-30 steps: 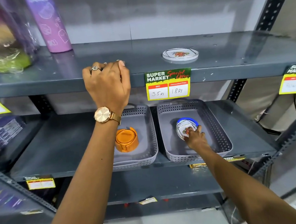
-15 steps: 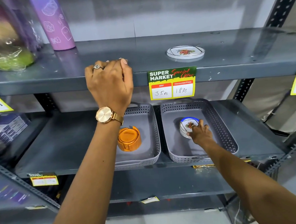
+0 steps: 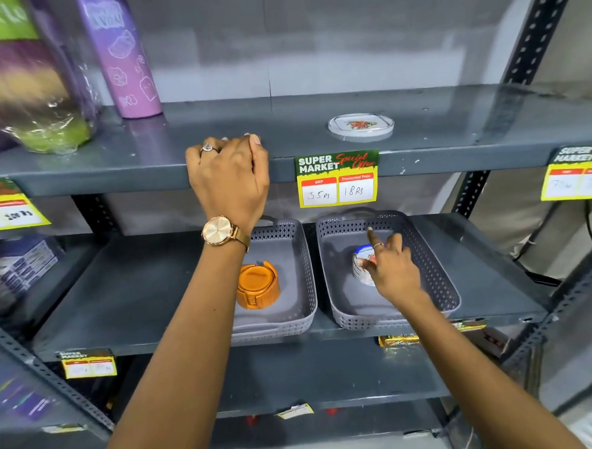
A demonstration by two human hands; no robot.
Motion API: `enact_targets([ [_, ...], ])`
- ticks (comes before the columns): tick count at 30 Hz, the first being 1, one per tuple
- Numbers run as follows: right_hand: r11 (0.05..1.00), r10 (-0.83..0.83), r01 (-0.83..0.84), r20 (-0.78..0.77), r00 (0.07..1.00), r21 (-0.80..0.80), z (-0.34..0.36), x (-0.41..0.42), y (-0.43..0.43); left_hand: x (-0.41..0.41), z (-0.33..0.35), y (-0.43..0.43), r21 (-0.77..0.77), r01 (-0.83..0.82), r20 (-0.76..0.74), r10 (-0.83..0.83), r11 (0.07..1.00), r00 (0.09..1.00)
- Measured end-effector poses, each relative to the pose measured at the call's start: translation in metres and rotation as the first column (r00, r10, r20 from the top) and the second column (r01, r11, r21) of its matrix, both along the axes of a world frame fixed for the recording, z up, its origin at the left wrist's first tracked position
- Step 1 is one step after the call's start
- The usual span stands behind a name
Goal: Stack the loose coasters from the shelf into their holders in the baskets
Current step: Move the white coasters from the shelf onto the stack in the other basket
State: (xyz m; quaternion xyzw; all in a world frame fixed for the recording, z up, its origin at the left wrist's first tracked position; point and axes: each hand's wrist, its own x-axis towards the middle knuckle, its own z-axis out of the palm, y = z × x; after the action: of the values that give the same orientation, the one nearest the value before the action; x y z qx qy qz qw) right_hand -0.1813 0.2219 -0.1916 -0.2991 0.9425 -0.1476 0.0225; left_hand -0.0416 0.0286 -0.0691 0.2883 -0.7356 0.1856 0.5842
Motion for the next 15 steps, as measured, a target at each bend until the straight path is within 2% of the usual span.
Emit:
enact_targets([
  [5, 0.969, 0.124, -0.133, -0.056, 0.991, -0.209, 0.069, 0.083, 0.047, 0.007, 0.008, 0.007, 0.074, 0.032, 0.076, -0.038, 0.997, 0.996],
  [8, 0.916, 0.195, -0.251, -0.200, 0.960, -0.312, 0.115, 0.114, 0.070, 0.009, 0.011, 0.010, 0.107, 0.035, 0.103, -0.046, 0.994, 0.994],
  [13, 0.726, 0.160, -0.421, -0.461, 0.873, -0.545, 0.182, 0.104, 0.061, 0.013, 0.014, 0.014, 0.151, 0.067, 0.130, -0.087, 0.986, 0.988],
  [15, 0.741, 0.133, -0.406, -0.476, 0.869, -0.535, 0.202, 0.079, 0.040, 0.013, 0.016, 0.014, 0.167, 0.054, 0.145, -0.079, 0.984, 0.986],
])
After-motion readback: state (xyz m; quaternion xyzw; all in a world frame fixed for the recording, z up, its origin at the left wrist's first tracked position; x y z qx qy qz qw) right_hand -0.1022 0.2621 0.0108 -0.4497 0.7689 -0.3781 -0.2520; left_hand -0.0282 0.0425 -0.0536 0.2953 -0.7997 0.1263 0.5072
